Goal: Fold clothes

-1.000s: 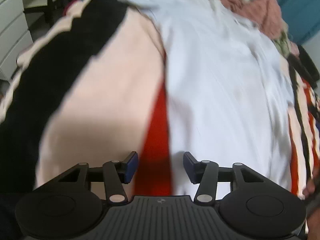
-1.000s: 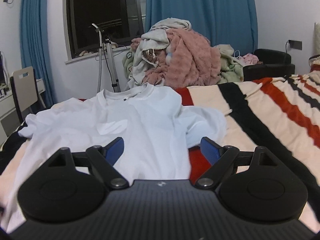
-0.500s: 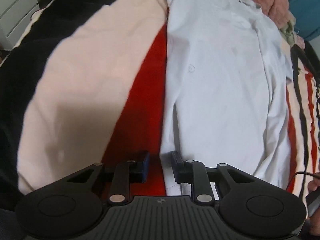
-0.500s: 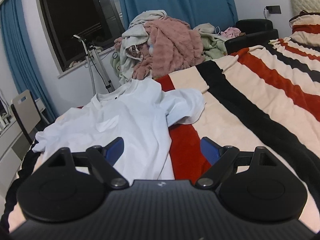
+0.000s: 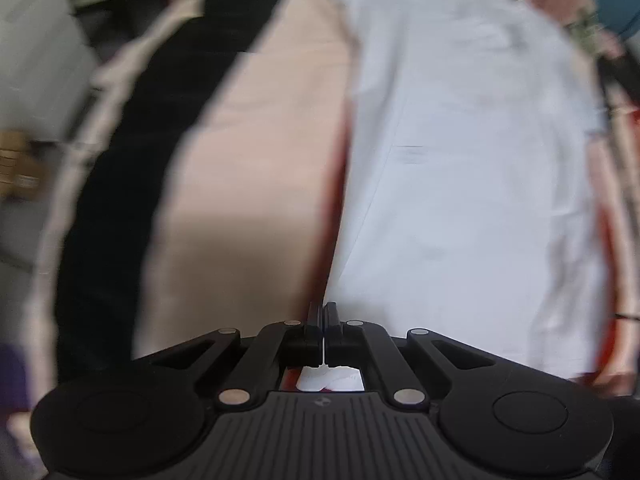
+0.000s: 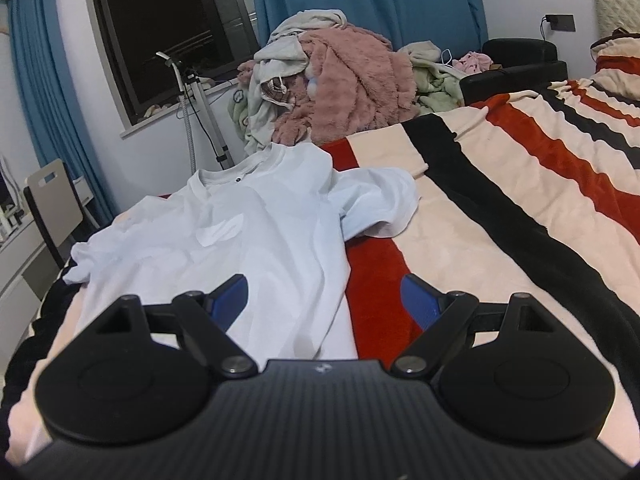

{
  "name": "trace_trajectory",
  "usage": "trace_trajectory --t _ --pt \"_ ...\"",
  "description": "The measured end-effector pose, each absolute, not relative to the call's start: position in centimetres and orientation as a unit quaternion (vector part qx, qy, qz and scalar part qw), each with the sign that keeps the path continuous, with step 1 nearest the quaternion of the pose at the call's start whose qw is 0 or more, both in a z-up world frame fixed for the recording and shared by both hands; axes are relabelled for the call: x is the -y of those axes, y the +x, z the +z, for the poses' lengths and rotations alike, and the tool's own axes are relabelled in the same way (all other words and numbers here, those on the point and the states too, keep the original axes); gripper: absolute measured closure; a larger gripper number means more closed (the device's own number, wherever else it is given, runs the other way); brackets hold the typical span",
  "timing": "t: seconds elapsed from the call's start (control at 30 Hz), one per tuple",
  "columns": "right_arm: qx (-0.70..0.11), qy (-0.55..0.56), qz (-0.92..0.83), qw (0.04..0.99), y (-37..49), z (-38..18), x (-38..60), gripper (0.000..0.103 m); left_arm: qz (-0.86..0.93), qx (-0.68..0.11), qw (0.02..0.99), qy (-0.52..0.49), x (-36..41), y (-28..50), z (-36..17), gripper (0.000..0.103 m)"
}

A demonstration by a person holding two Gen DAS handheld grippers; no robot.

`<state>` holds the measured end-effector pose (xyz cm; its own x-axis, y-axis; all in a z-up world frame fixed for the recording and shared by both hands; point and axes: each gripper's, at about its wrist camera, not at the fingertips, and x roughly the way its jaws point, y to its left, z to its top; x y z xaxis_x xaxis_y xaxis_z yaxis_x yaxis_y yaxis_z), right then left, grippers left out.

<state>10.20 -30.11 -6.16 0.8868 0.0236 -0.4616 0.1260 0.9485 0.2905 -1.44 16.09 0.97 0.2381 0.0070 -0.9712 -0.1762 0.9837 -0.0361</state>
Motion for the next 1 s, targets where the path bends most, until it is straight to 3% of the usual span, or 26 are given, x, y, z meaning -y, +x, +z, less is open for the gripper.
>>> trace_trajectory --t 0.13,0.17,0.37,0.57,0.73,0.87,1.0 --pt "-0.231 0.146 -0.022 0.962 10.2 -5.9 29.7 0.018 0.089 -0.620 0.779 -0.038 -16.7 -2.6 1.7 0.103" --pt "-0.230 0.142 -0.021 0.963 10.2 -5.8 29.6 0.018 0.086 -0.617 0.782 -0.035 -16.6 -2.7 2.2 0.099" --pt "-0.212 0.132 -0.009 0.968 9.6 -4.8 29.0 0.018 0.042 -0.533 0.845 0.001 -13.9 -3.2 6.8 0.051" --pt "-0.185 0.126 0.001 0.975 8.9 -3.8 28.6 0.018 -0.016 -0.425 0.905 0.013 -9.3 -1.2 10.6 0.028" --pt "-0.165 0.111 0.003 0.980 8.4 -3.4 28.2 0.018 -0.050 -0.347 0.937 0.004 -5.3 -0.1 10.6 0.020" --pt "-0.152 0.102 0.008 0.983 8.5 -3.4 27.9 0.018 -0.054 -0.304 0.951 -0.011 -3.5 1.7 6.8 0.004" --pt "-0.146 0.092 0.007 0.985 8.7 -4.0 27.5 0.018 -0.051 -0.276 0.960 -0.012 -2.5 4.5 2.5 0.004"
